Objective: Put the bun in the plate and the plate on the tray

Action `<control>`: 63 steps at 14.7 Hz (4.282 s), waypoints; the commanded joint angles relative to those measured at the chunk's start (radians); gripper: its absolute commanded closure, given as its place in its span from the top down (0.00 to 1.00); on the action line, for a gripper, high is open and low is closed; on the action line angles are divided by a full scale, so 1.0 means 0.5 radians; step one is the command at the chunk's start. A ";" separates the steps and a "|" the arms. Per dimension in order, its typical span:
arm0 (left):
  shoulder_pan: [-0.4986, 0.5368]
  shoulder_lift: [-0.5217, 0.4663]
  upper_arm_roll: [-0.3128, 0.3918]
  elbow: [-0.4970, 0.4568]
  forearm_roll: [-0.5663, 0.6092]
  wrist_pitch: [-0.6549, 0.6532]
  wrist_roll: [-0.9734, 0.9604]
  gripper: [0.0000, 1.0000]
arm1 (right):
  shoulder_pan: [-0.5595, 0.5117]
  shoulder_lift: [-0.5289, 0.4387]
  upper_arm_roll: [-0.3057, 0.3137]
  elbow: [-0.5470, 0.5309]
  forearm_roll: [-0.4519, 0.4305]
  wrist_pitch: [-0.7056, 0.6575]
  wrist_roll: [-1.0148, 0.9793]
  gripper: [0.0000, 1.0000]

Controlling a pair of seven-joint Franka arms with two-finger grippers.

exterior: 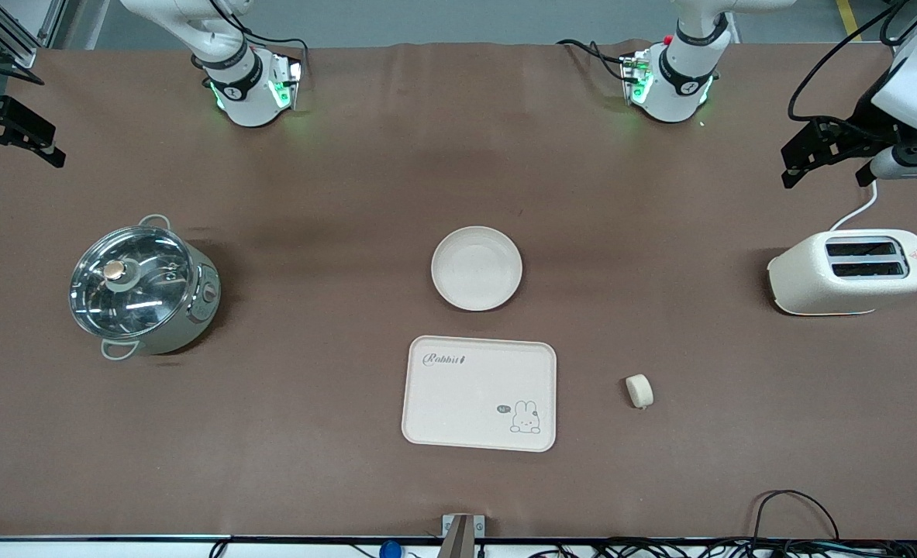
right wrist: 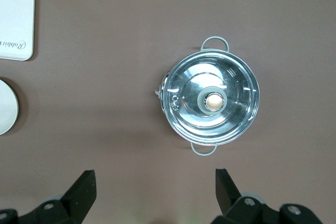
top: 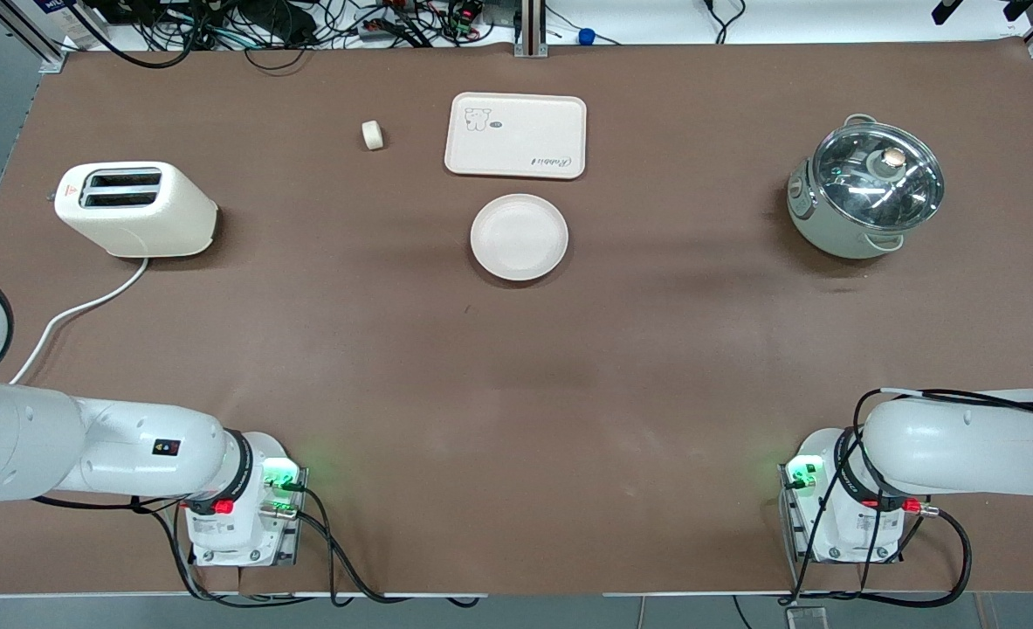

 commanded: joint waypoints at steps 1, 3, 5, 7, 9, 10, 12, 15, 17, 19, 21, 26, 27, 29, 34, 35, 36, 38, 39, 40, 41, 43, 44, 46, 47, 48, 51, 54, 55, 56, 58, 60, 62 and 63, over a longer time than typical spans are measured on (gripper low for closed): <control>-0.005 0.018 0.002 0.052 0.045 -0.051 0.053 1.00 | -0.008 0.004 -0.007 0.006 0.037 -0.001 -0.017 1.00; -0.005 0.027 0.005 0.074 0.045 -0.051 0.078 1.00 | -0.017 0.004 -0.007 0.006 0.037 -0.002 -0.017 1.00; -0.005 0.030 -0.001 0.065 0.045 -0.051 0.069 1.00 | -0.020 0.010 -0.007 0.002 0.073 0.002 -0.013 1.00; -0.026 0.143 -0.001 0.058 0.045 -0.048 0.051 1.00 | -0.011 0.059 -0.007 -0.001 0.196 0.005 0.008 1.00; -0.032 0.396 -0.034 0.064 0.018 0.031 0.041 1.00 | 0.056 0.148 0.005 -0.116 0.276 0.129 0.014 1.00; -0.038 0.538 -0.044 0.065 0.012 0.196 0.041 1.00 | 0.127 0.158 0.005 -0.248 0.282 0.285 0.038 1.00; -0.035 0.826 -0.096 0.068 -0.025 0.500 0.044 1.00 | 0.225 0.222 0.008 -0.420 0.288 0.522 0.127 1.00; -0.063 1.243 -0.181 0.068 -0.102 1.097 0.038 1.00 | 0.442 0.384 0.005 -0.507 0.371 0.749 0.323 1.00; -0.115 1.440 -0.182 0.071 -0.068 1.463 0.044 1.00 | 0.623 0.534 0.005 -0.519 0.390 0.930 0.474 1.00; -0.121 1.600 -0.182 0.071 -0.050 1.618 0.050 1.00 | 0.780 0.676 0.008 -0.525 0.393 1.169 0.542 1.00; -0.142 1.683 -0.179 0.071 0.035 1.725 0.096 1.00 | 0.918 0.823 0.008 -0.531 0.493 1.366 0.704 1.00; -0.124 1.742 -0.176 0.144 0.416 1.729 0.109 1.00 | 1.280 1.203 0.005 -0.544 0.663 1.909 0.916 1.00; -0.118 1.742 -0.170 0.141 0.426 1.735 0.121 1.00 | 1.317 1.259 0.005 -0.544 0.663 1.974 0.971 1.00; -0.085 1.775 -0.166 0.144 0.444 1.808 0.139 1.00 | 1.412 1.332 0.005 -0.547 0.663 2.072 1.063 1.00; -0.069 1.803 -0.166 0.141 0.444 1.864 0.130 0.88 | 1.526 1.461 0.005 -0.544 0.663 2.256 1.122 0.84; -0.063 1.803 -0.166 0.135 0.447 1.903 0.130 0.72 | 1.544 1.489 0.005 -0.544 0.663 2.296 1.128 0.79; -0.060 1.797 -0.166 0.123 0.447 1.934 0.130 0.55 | 1.554 1.507 0.005 -0.544 0.663 2.324 1.128 0.77; -0.054 1.797 -0.166 0.120 0.447 1.937 0.130 0.27 | 1.563 1.541 0.005 -0.541 0.663 2.354 1.128 0.49; -0.057 1.797 -0.166 0.120 0.447 1.937 0.127 0.17 | 1.566 1.544 0.008 -0.541 0.663 2.367 1.128 0.32; -0.057 1.797 -0.166 0.120 0.447 1.937 0.127 0.14 | 1.566 1.548 0.005 -0.541 0.663 2.367 1.131 0.19; -0.057 1.797 -0.166 0.120 0.447 1.937 0.127 0.11 | 1.569 1.548 0.008 -0.541 0.663 2.370 1.131 0.09; -0.066 1.794 -0.166 0.120 0.447 1.937 0.109 0.07 | 1.594 1.548 0.008 -0.541 0.666 2.400 1.131 0.02; -0.072 1.785 -0.179 0.123 0.432 1.937 0.091 0.03 | 1.594 1.548 0.008 -0.541 0.669 2.407 1.131 0.00; -0.127 1.721 -0.212 0.132 0.401 1.770 -0.010 0.01 | 1.600 1.548 0.008 -0.541 0.678 2.416 1.134 0.00; -0.124 1.678 -0.258 0.132 0.377 1.683 -0.099 0.01 | 1.597 1.545 0.011 -0.541 0.687 2.410 1.137 0.00; -0.124 1.644 -0.328 0.132 0.340 1.598 -0.218 0.01 | 1.597 1.520 0.015 -0.541 0.718 2.407 1.152 0.00; -0.140 1.585 -0.583 0.144 0.254 1.388 -0.809 0.01 | 1.591 1.511 0.018 -0.467 0.975 2.428 1.149 0.00; -0.167 1.607 -0.828 0.132 0.254 1.373 -1.350 0.01 | 1.499 1.544 0.018 -0.327 1.111 2.477 1.125 0.00; -0.213 1.619 -0.856 0.132 0.254 1.373 -1.488 0.01 | 1.465 1.587 0.018 -0.262 1.111 2.474 1.128 0.00; -0.280 1.631 -0.857 0.132 0.254 1.373 -1.563 0.02 | 1.428 1.624 0.018 -0.189 1.114 2.462 1.128 0.00; -0.308 1.650 -0.857 0.132 0.251 1.373 -1.597 0.15 | 1.401 1.725 0.018 -0.060 1.108 2.459 1.119 0.00; -0.290 1.653 -0.857 0.123 0.266 1.373 -1.588 0.99 | 1.343 1.793 0.018 0.036 1.098 2.456 1.116 0.00; -0.296 1.653 -0.857 0.129 0.266 1.373 -1.597 1.00 | 1.318 1.824 0.018 0.076 1.095 2.441 1.103 0.00; -0.302 1.647 -0.857 0.132 0.260 1.373 -1.600 1.00 | 1.299 1.842 0.018 0.106 1.098 2.428 1.082 0.00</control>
